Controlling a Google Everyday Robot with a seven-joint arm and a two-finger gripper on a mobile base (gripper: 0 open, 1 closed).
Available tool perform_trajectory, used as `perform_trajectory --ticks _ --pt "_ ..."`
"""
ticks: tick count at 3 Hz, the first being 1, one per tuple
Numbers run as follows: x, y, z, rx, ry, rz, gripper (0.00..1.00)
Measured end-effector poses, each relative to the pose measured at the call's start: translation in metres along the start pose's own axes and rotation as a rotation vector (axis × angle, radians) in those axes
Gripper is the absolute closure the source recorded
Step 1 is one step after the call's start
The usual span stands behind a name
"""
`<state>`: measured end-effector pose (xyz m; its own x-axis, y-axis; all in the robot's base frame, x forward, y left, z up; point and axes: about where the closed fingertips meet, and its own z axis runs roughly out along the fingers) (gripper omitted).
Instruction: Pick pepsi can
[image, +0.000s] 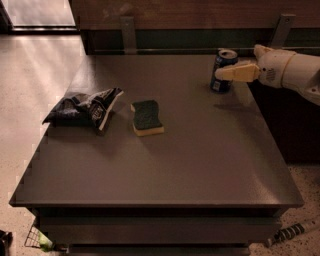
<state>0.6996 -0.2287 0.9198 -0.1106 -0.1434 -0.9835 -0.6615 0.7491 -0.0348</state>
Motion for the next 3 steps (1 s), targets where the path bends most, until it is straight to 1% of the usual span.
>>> perform_trajectory --ticks 1,2,3 --pt "0.014 -0.004 0.015 -0.007 -0.039 0.057 0.00" --pt "0.025 -0.006 0.030 -0.032 -0.026 0.096 0.00" --pt "0.026 -0.004 0.034 -0.039 -0.023 0.099 0.15"
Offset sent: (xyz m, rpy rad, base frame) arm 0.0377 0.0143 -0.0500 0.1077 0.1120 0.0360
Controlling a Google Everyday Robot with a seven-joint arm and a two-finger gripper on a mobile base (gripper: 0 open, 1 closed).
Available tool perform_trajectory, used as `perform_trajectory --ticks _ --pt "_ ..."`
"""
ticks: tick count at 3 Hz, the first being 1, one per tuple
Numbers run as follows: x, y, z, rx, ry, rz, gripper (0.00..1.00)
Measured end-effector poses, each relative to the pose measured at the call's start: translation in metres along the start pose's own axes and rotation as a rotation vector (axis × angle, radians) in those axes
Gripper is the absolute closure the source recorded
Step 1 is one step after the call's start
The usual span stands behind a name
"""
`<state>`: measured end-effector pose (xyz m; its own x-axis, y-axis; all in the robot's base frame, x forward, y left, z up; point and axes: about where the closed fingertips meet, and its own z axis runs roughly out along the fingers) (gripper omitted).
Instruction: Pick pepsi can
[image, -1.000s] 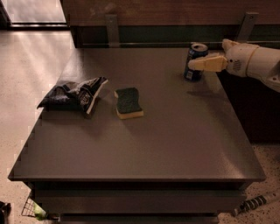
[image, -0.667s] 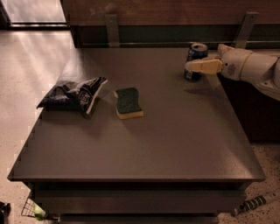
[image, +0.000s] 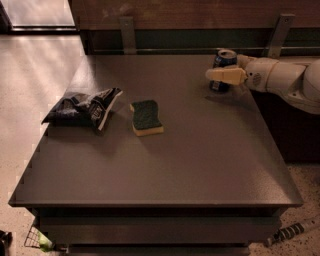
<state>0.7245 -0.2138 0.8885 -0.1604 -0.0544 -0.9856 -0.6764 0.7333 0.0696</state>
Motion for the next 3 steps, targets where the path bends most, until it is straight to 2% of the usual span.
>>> perform_trajectory --ticks 3 --pt "0.0003 0.0058 0.0079 -0.014 0.001 0.001 0.85"
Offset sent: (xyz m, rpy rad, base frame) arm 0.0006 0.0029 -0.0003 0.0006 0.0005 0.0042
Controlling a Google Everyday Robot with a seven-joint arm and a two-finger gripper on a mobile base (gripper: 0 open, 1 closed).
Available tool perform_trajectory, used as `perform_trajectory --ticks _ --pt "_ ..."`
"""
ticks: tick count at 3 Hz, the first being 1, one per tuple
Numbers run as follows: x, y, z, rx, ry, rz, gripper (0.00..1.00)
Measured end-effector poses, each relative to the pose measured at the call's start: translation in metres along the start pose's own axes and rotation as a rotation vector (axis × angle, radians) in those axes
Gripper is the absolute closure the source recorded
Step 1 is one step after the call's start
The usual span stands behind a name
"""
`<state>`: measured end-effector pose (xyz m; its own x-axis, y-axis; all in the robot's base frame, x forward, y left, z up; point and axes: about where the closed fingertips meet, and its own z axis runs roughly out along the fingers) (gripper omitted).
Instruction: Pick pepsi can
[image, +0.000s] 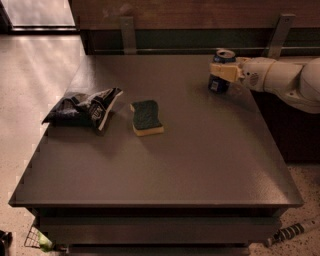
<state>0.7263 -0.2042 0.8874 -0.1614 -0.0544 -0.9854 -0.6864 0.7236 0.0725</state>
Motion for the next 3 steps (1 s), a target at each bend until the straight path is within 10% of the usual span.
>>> perform_trajectory --ticks 1,3 --pt "0.000 0.002 0.003 -0.005 0.000 0.000 1.00" --pt "-0.017 0.016 0.004 -0.011 0.013 -0.038 1.00"
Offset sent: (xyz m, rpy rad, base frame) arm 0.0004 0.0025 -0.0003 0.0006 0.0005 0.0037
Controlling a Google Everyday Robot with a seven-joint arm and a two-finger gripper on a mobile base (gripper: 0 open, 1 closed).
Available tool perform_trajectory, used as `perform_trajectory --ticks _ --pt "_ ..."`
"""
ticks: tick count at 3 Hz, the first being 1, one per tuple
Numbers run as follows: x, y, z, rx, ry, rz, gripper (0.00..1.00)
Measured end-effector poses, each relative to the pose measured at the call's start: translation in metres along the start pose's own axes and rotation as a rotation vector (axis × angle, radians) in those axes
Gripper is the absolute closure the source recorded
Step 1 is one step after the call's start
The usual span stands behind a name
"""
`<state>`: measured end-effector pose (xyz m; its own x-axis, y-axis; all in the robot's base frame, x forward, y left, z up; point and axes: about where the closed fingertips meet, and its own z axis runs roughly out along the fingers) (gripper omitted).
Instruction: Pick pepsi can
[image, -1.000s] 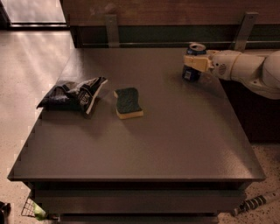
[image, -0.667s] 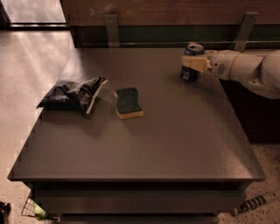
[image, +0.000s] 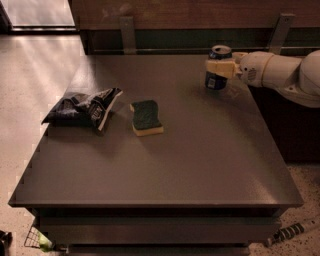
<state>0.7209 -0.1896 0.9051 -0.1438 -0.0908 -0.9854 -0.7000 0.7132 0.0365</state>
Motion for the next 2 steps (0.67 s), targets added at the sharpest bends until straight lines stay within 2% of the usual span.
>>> perform_trajectory --ticks 1,2 --pt "-0.046 0.011 -0.004 0.017 -0.006 -0.077 1.00" --pt "-0.074 0.015 -0.007 0.029 -0.018 -0.122 1.00"
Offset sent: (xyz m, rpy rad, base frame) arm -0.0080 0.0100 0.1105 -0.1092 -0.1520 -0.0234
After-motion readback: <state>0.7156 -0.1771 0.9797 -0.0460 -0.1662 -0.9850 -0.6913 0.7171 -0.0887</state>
